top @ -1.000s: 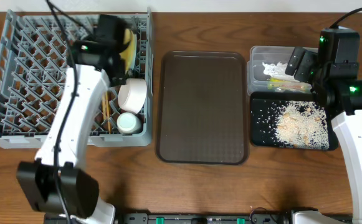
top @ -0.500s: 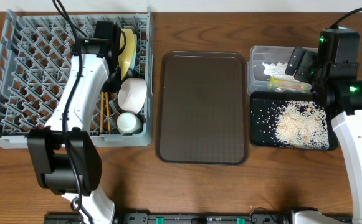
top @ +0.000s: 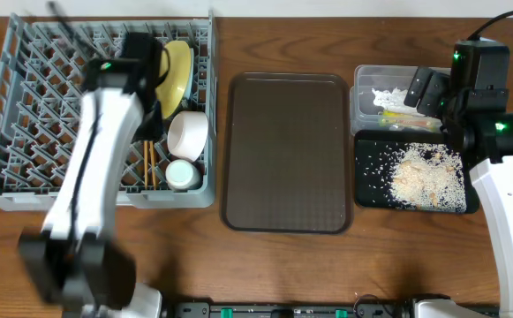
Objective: Sort waste into correct bins and load items into the dishwasher
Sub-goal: 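Lower the chopstick into the rack and open the left gripper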
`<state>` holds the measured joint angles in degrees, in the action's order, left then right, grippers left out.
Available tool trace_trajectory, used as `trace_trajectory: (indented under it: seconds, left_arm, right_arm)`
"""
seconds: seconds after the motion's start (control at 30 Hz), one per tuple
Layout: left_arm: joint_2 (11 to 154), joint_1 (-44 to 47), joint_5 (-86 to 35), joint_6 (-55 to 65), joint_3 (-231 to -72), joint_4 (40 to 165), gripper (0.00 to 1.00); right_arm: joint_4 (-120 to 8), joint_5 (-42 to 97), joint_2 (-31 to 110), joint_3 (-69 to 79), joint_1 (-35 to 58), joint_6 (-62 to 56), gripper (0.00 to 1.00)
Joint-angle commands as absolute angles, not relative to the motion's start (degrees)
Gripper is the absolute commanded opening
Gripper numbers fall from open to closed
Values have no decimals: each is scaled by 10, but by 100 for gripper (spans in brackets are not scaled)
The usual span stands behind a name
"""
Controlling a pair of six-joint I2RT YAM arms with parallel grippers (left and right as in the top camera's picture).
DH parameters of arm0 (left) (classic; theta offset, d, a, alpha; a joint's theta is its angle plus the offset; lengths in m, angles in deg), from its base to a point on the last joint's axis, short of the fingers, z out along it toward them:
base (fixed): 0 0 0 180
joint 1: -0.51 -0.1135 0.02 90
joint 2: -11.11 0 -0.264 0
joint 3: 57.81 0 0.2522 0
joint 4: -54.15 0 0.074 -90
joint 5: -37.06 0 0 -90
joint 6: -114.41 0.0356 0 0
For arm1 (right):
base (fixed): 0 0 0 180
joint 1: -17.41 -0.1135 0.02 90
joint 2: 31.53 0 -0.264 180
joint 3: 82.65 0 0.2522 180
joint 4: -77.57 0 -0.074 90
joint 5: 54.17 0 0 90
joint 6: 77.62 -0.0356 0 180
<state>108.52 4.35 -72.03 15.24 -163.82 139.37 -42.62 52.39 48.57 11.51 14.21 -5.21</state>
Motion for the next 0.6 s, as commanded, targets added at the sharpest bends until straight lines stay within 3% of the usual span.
trace_trajectory:
  seconds: [0.0, 0.1, 0.3, 0.57]
  left_arm:
    - [947, 41, -660, 120, -1645, 1423, 62]
    - [876, 44, -619, 117, -1633, 1425, 69]
    - [668, 62, -650, 51, -1478, 1385, 72]
    - [390, 62, -623, 41, -1235, 1166, 72]
  right_arm:
    - [-425, 534, 483, 116, 147, -58, 99]
    - [-425, 534, 483, 116, 147, -58, 99]
    - [-425, 534, 483, 116, 147, -58, 99]
    - [-425, 534, 483, 116, 147, -58, 99]
